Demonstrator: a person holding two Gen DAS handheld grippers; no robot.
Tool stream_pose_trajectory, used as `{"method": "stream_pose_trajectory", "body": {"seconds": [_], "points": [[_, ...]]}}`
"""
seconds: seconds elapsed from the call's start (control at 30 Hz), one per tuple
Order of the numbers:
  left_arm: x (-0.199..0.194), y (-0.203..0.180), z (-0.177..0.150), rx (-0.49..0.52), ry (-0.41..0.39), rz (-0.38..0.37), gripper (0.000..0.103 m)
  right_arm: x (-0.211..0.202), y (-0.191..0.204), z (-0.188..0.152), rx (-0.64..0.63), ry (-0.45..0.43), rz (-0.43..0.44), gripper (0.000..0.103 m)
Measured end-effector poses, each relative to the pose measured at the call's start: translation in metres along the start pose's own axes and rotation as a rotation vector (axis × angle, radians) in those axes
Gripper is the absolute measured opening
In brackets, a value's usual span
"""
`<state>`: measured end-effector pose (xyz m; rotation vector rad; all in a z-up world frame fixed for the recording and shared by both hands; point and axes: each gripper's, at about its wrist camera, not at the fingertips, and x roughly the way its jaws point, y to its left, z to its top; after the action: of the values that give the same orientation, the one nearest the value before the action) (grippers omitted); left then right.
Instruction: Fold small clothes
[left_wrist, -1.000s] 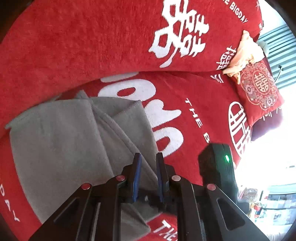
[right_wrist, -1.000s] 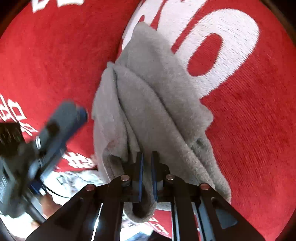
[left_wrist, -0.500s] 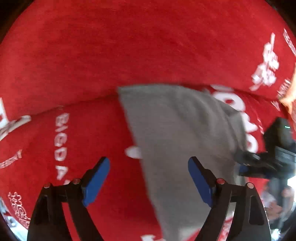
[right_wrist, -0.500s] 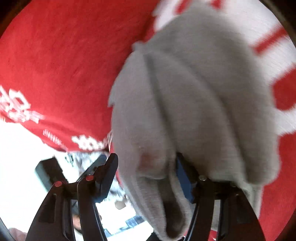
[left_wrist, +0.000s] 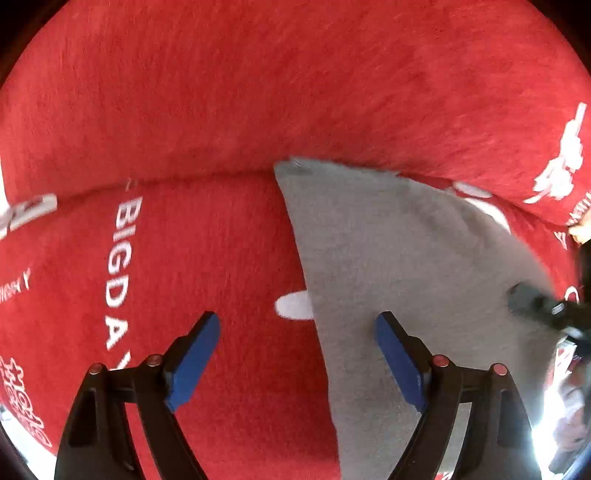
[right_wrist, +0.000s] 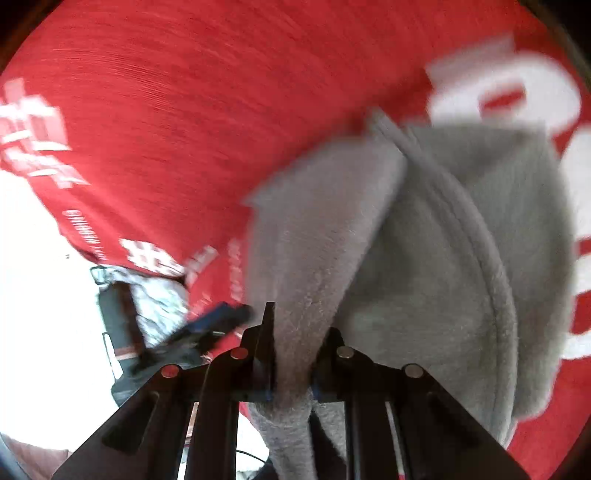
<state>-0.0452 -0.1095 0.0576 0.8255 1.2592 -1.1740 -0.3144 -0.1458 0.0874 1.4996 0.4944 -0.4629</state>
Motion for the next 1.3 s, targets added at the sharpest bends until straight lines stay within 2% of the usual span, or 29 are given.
{"method": "stream_pose_trajectory", "body": {"seconds": [0.07,0.13,0.2,0.3,0.37,0.43,0.53,0.67,0.7,0.73,0.77,0.8,0.83,0.93,1.0,1.07,1.13,1.2,1.3], "points": [[-0.009,-0.012,-0.003,0.04,-0.028,-0.013,0.087,-0.022,0.002,-0.005,-0.019,-0.049,-0.023,0.016],[-0.004,-0.026,-0.007,0.082,-0.019,-0.015,0.087,-0.036,-0.013,-0.01,-0.008,-0.072,-0.096,0.016],[0.016,-0.04,-0.012,0.109,0.02,0.0,0.087,-0.031,-0.043,-0.011,0.06,-0.041,-0.182,0.016],[0.037,-0.047,-0.018,0.116,0.04,0.021,0.087,-0.017,-0.077,-0.018,0.139,0.021,-0.264,0.016],[0.035,-0.046,-0.018,0.097,0.033,0.019,0.087,-0.017,-0.075,-0.022,0.143,-0.005,-0.256,0.016],[0.03,-0.044,-0.018,0.096,0.036,0.026,0.087,-0.018,-0.065,-0.022,0.116,-0.018,-0.287,0.016],[0.019,-0.041,-0.012,0.125,0.004,0.086,0.087,-0.016,-0.054,-0.017,0.042,-0.001,-0.313,0.017],[0.017,-0.032,0.014,0.073,-0.038,0.114,0.087,-0.018,-0.061,0.004,0.108,-0.002,-0.253,0.031],[0.018,-0.029,0.023,0.049,-0.05,0.115,0.087,-0.024,-0.07,0.01,0.13,-0.015,-0.242,0.031],[0.019,-0.028,0.031,0.032,-0.058,0.12,0.087,-0.025,-0.073,0.015,0.151,-0.022,-0.234,0.031],[0.022,-0.028,0.038,0.018,-0.068,0.129,0.087,-0.025,-0.075,0.018,0.167,-0.028,-0.223,0.028],[0.024,-0.03,0.042,0.015,-0.072,0.132,0.087,-0.027,-0.071,0.019,0.154,-0.047,-0.232,0.019],[0.027,-0.032,0.046,0.018,-0.071,0.138,0.087,-0.028,-0.067,0.019,0.13,-0.057,-0.252,0.018],[0.047,-0.043,0.042,0.064,-0.047,0.185,0.087,-0.025,-0.063,0.014,0.056,-0.083,-0.382,0.016],[0.049,-0.047,0.038,0.074,-0.059,0.192,0.087,-0.023,-0.081,0.01,0.127,-0.081,-0.413,0.016],[0.042,-0.046,0.038,0.066,-0.049,0.203,0.087,-0.032,-0.09,0.006,0.197,-0.105,-0.373,0.016],[0.033,-0.042,0.034,0.075,-0.044,0.204,0.087,-0.042,-0.086,0.0,0.209,-0.127,-0.392,0.018],[0.021,-0.042,0.026,0.091,-0.029,0.207,0.087,-0.051,-0.084,-0.01,0.228,-0.13,-0.406,0.027],[0.007,-0.04,0.009,0.11,0.002,0.171,0.087,-0.064,-0.075,-0.029,0.222,-0.115,-0.367,0.029]]}}
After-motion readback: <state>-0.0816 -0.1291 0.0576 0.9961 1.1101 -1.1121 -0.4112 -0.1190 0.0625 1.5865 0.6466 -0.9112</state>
